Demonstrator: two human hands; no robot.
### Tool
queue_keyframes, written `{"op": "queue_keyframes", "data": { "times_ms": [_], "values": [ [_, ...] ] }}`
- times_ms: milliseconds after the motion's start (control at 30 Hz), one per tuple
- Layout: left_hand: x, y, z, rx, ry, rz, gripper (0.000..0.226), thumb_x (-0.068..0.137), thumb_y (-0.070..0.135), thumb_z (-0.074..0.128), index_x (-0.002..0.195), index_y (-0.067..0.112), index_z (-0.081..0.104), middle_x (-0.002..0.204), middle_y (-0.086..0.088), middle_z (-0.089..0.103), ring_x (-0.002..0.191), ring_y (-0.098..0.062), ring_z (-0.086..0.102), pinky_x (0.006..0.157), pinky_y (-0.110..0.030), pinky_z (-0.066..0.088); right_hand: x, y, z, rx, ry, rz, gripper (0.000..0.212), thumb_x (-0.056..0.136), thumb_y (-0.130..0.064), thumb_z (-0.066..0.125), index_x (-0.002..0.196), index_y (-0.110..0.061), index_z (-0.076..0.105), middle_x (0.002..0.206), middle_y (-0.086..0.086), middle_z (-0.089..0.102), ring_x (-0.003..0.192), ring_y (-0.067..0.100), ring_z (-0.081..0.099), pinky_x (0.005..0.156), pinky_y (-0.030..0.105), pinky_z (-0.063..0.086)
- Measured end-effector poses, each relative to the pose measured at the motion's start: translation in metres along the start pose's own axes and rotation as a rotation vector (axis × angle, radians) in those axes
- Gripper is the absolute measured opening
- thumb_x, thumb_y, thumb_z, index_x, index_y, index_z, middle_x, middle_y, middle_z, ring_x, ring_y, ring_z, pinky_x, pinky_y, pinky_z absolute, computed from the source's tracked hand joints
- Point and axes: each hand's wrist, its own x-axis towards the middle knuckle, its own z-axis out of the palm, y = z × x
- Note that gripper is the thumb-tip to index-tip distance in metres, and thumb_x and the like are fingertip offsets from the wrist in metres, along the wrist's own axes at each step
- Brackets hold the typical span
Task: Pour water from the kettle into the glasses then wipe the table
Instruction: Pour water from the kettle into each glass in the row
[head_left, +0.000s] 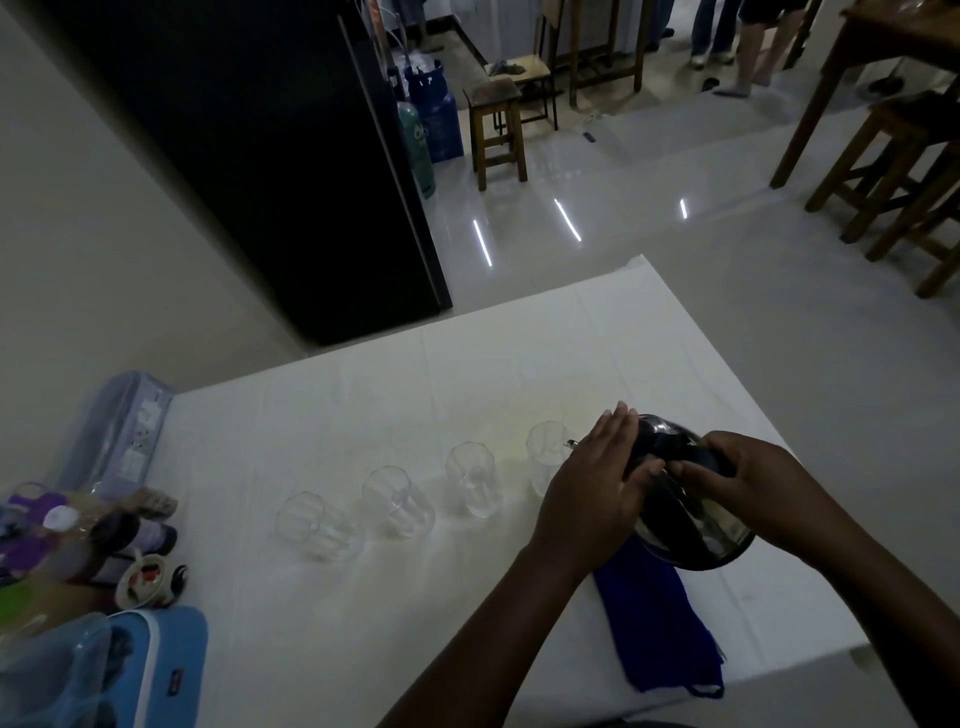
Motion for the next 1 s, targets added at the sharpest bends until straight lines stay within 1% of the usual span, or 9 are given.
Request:
{"op": "queue_keyframes", "data": {
  "times_ms": [200, 400, 533, 767, 1000],
  "values": [
    [0.000, -0.001, -0.001, -0.010, 0.010, -0.005, 0.063, 0.097, 0.052, 0.026, 0.149, 0.017, 0.024, 0.157, 0.002, 0.022, 0.143, -0.006, 0.013, 0.115, -0.031, 0.023, 0.004, -0.004, -0.004, -0.015, -0.005, -0.018, 0.031, 0.084, -0.030, 0.064, 0.058, -0.029, 0.046, 0.057, -0.006, 0.053, 0.054, 0.009, 0.049, 0.049, 0.023, 0.030],
    [0.001, -0.002, -0.005, -0.032, 0.017, -0.016, 0.055, 0.101, 0.041, 0.035, 0.149, 0.018, 0.022, 0.157, 0.003, 0.021, 0.143, -0.006, 0.013, 0.115, -0.033, 0.024, 0.007, -0.009, -0.005, -0.022, -0.012, -0.028, 0.028, 0.084, -0.030, 0.064, 0.061, -0.030, 0.048, 0.060, -0.006, 0.056, 0.058, 0.010, 0.053, 0.050, 0.023, 0.032],
    [0.001, -0.002, -0.006, -0.039, 0.015, -0.025, 0.055, 0.101, 0.042, 0.034, 0.150, 0.020, 0.021, 0.157, 0.005, 0.020, 0.143, -0.005, 0.012, 0.115, -0.035, 0.025, 0.009, -0.014, -0.006, -0.038, -0.016, -0.026, 0.028, 0.084, -0.030, 0.064, 0.061, -0.030, 0.048, 0.060, -0.006, 0.055, 0.057, 0.009, 0.052, 0.049, 0.022, 0.031],
    [0.001, -0.004, -0.006, -0.057, 0.027, -0.038, 0.055, 0.101, 0.044, 0.034, 0.150, 0.021, 0.020, 0.158, 0.006, 0.018, 0.143, -0.003, 0.011, 0.115, -0.034, 0.025, 0.012, -0.016, -0.007, -0.037, -0.021, -0.021, 0.023, 0.084, -0.033, 0.063, 0.066, -0.023, 0.055, 0.063, -0.002, 0.058, 0.059, 0.014, 0.054, 0.050, 0.023, 0.033],
    [0.001, -0.002, -0.006, -0.066, 0.036, -0.037, 0.058, 0.100, 0.048, 0.030, 0.150, 0.021, 0.020, 0.158, 0.006, 0.019, 0.143, -0.003, 0.011, 0.115, -0.034, 0.026, 0.011, -0.019, -0.011, -0.053, -0.025, -0.020, 0.023, 0.084, -0.034, 0.063, 0.065, -0.028, 0.053, 0.062, -0.005, 0.059, 0.058, 0.010, 0.054, 0.049, 0.021, 0.032]
  ]
}}
